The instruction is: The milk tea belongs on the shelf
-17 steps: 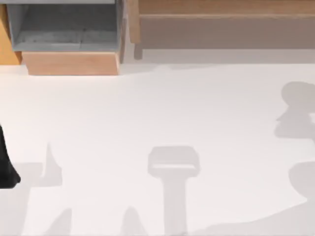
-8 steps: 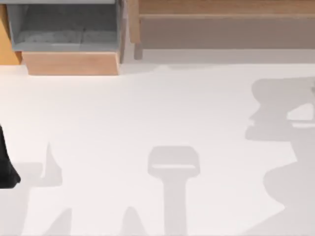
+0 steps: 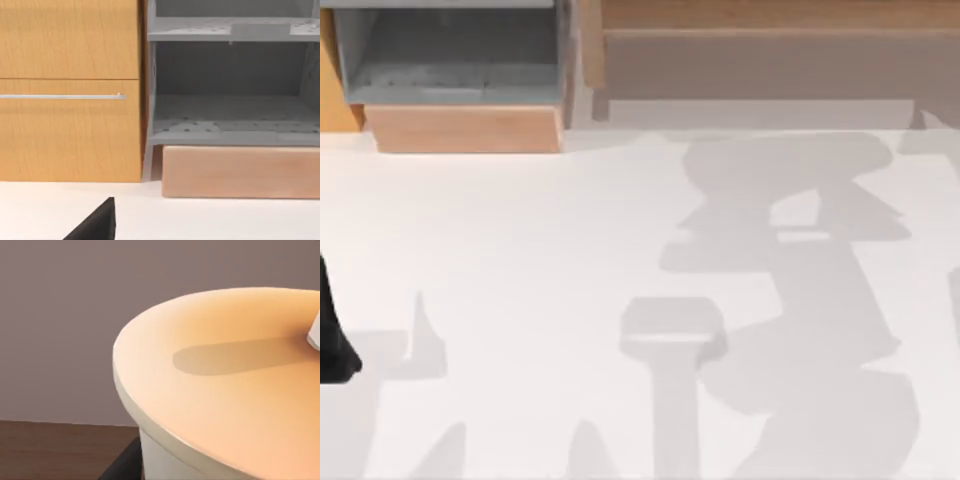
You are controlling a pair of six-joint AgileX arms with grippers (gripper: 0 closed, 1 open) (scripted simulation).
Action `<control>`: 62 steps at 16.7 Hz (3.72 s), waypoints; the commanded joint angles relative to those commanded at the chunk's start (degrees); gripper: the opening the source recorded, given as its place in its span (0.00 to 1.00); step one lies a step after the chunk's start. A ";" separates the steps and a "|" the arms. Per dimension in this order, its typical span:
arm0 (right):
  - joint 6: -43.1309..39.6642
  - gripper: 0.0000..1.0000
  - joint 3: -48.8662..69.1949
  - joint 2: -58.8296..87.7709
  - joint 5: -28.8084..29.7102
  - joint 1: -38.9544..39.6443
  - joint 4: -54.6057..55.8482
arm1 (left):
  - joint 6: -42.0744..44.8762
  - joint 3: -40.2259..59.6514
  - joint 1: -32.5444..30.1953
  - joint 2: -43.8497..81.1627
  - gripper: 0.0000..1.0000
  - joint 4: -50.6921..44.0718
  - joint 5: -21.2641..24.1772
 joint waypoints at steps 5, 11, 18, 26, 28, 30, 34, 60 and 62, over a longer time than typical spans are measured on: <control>0.32 0.00 7.66 -2.27 5.32 8.45 -15.36 | 0.00 0.00 0.00 0.00 1.00 0.00 0.00; 0.65 0.00 18.66 -1.96 12.98 16.24 -32.87 | 0.00 0.00 0.00 0.00 1.00 0.00 0.00; 0.95 0.00 28.58 -0.02 20.11 19.01 -45.20 | 0.00 0.00 0.00 0.00 1.00 0.00 0.00; 1.03 0.00 29.40 -0.09 20.83 18.93 -46.18 | 0.00 0.00 0.00 0.00 1.00 0.00 0.00; -0.21 0.00 28.69 -0.58 22.59 19.42 -46.13 | 0.00 0.00 0.00 0.00 1.00 0.00 0.00; -2.93 0.00 27.45 -1.52 25.80 20.09 -46.82 | 0.00 0.00 0.00 0.00 1.00 0.00 0.00; -7.31 0.00 23.81 -2.86 29.83 21.62 -49.58 | 0.00 0.00 0.00 0.00 1.00 0.00 0.00; 0.88 0.68 34.21 9.69 20.12 18.34 -41.39 | 0.00 0.00 0.00 0.00 1.00 0.00 0.00; 0.88 0.83 34.21 9.69 20.12 18.34 -41.39 | 0.00 0.00 0.00 0.00 1.00 0.00 0.00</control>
